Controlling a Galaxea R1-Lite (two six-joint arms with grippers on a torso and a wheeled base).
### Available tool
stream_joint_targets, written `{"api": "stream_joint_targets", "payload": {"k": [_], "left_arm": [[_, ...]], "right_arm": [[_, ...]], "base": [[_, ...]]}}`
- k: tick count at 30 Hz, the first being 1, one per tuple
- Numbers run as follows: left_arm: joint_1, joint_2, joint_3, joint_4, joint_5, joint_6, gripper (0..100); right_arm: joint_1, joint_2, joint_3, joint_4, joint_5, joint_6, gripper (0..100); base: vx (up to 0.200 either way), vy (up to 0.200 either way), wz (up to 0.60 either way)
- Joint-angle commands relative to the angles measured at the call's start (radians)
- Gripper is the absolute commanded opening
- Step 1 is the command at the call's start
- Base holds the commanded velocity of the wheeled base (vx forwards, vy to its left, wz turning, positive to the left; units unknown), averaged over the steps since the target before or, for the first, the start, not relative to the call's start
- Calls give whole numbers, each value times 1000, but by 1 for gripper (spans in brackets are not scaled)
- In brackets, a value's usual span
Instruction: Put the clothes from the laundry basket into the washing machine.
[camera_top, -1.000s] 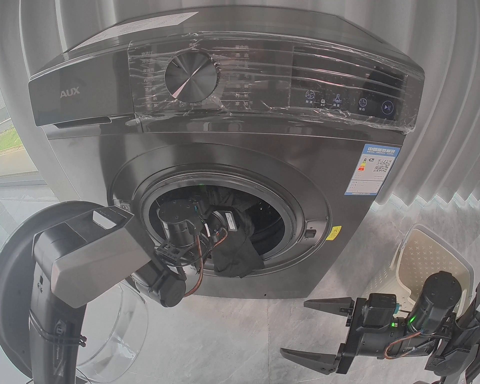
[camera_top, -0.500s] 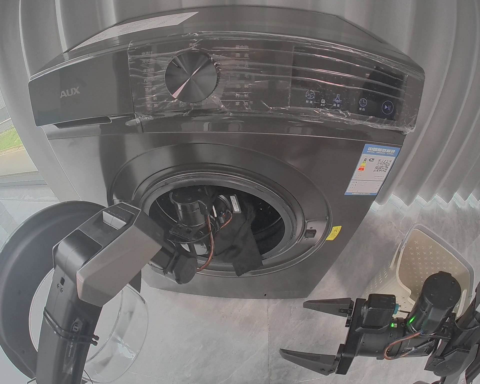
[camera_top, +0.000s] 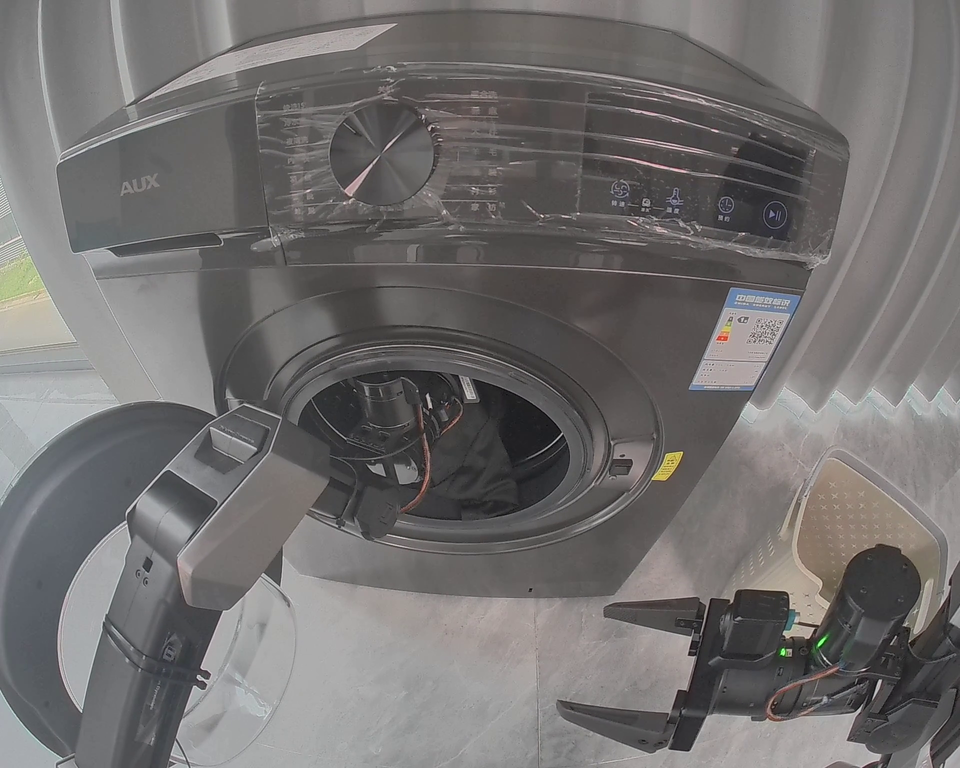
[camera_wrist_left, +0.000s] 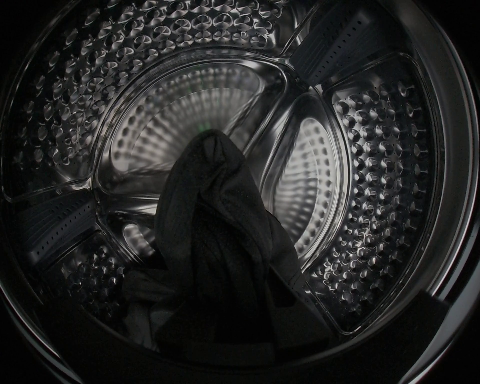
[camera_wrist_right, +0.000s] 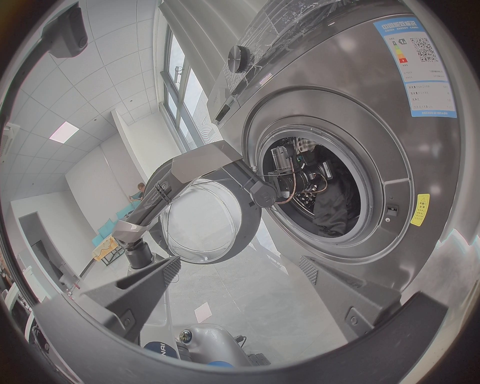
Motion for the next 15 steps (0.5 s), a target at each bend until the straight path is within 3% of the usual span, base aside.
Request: {"api": "stream_joint_targets", "payload": {"k": [1,2,3,10,15], "left_arm": [[1,3,-4,0,0,-1,0],[1,1,-1,0,0,-1,0],[1,1,2,0,0,-1,100],[3,-5,28,3,23,9,100],[-13,-122,251,64,19,10,100]], "right_arm": [[1,2,0,0,1,-1,100],[1,2,-2,-2,1,-1,100],[1,2,-2,-2,1,-1,100],[1,2,-2,-3,1,1,100],[1,2,-2,-5,1,1,100]], "base": [[0,0,0],[0,0,0],[0,0,0],[0,0,0],[0,0,0]]}}
